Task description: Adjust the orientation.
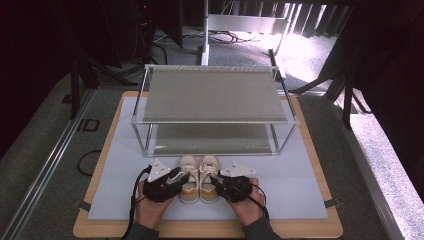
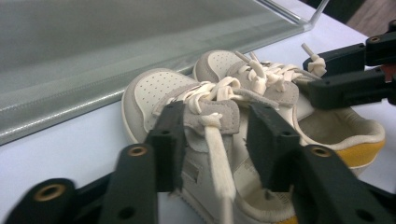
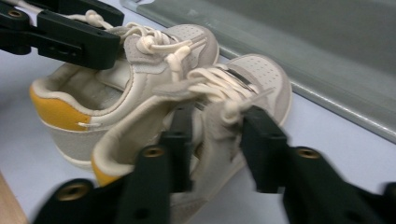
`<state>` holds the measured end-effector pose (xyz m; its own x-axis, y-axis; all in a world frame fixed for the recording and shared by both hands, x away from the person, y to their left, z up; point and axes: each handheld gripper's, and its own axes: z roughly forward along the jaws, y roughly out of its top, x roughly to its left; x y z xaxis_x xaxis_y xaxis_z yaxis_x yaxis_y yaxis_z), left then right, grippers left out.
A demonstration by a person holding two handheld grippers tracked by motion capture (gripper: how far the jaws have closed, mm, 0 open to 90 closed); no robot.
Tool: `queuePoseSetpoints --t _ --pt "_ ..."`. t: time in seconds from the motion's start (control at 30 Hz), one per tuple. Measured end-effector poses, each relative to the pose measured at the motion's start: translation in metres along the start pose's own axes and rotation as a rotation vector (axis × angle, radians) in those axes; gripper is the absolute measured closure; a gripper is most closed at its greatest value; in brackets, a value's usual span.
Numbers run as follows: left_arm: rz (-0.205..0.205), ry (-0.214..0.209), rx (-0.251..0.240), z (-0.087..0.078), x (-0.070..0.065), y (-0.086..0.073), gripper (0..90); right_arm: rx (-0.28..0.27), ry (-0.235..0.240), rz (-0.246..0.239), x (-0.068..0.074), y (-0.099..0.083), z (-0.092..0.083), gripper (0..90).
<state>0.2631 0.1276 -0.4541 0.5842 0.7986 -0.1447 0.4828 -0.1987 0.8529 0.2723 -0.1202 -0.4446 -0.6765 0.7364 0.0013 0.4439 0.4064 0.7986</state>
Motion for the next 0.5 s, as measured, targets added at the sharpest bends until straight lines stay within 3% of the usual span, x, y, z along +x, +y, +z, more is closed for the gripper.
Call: queuePoseSetpoints --t 0.2,0.5 --pt "0.021 0.04 -0.021 -0.009 -0.002 0.003 48.2 0.0 -0.005 -0.018 0.002 -0.001 0.0 52.3" --pt "0.011 0.044 -0.034 -0.016 0.003 0.0 46.6 0.01 0.001 0.023 -0.003 -0.001 -0.005 48.0"
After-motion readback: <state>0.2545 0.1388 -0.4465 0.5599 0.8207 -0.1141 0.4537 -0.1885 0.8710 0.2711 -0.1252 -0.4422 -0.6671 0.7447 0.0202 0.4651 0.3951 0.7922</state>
